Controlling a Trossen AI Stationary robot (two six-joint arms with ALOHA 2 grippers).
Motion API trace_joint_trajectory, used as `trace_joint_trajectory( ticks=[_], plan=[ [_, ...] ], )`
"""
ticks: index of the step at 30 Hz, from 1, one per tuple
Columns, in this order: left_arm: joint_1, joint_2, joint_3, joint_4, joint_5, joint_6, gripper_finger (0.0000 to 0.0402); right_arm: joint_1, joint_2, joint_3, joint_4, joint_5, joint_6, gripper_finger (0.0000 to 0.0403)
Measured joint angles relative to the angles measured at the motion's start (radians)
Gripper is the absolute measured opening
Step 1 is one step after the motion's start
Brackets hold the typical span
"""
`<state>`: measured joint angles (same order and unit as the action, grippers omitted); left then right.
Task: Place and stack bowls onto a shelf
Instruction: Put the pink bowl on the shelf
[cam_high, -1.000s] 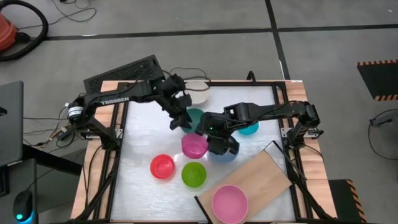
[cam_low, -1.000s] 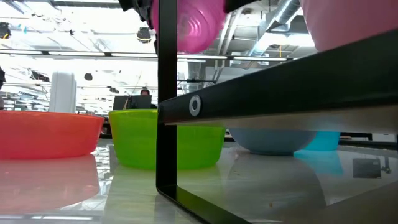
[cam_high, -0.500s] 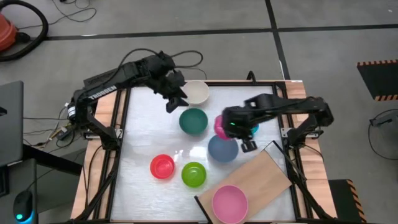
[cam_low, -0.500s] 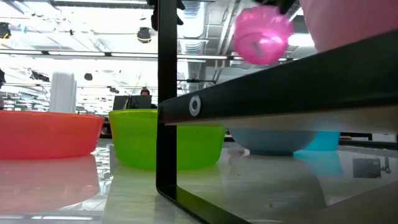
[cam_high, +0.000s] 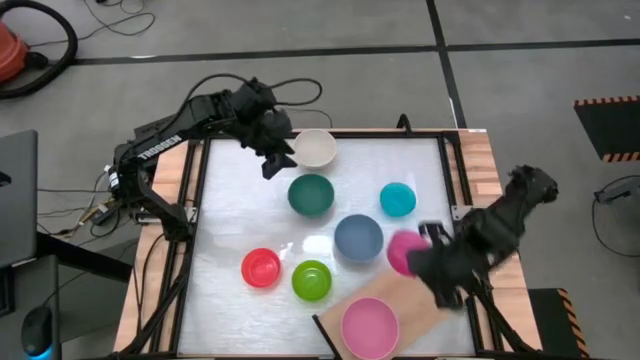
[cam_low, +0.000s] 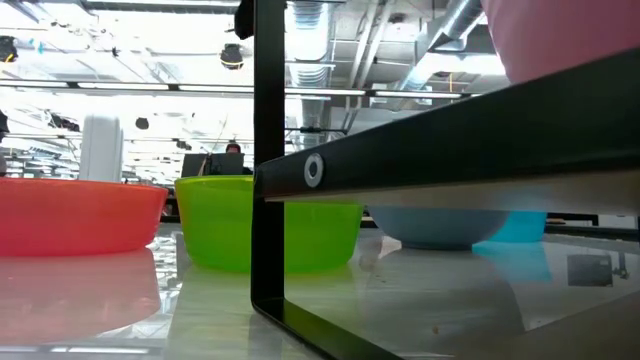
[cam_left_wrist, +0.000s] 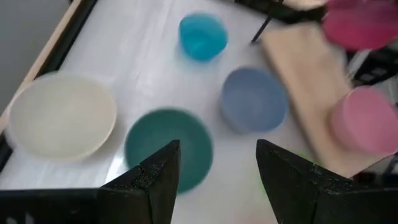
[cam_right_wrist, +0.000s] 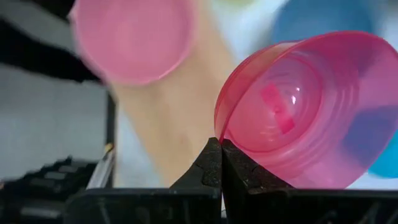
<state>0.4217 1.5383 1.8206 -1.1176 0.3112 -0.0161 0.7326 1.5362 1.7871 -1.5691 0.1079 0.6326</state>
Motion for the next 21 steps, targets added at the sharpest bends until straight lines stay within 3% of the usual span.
trace_joint_trajectory(
  ticks=[5,10,15,21],
  plan=[
    [0.0,0.0,0.0,-0.083,-0.076,0.019,0.0194,0.155,0.044,-0.114,0.017,-0.008,0.206,0.0017],
    [0.0,0.0,0.0,-0.084,-0.119,0.021,0.0194,0.237,0.057,-0.274,0.144,-0.009,0.344,0.0017],
    [0.0,0.0,0.0,-0.08,-0.155,0.02,0.0194,0.251,0.056,-0.409,0.305,-0.009,0.365,0.0017],
    [0.0,0.0,0.0,-0.08,-0.166,-0.004,0.0194,0.254,0.056,-0.502,0.348,-0.018,0.364,0.0017]
  ],
)
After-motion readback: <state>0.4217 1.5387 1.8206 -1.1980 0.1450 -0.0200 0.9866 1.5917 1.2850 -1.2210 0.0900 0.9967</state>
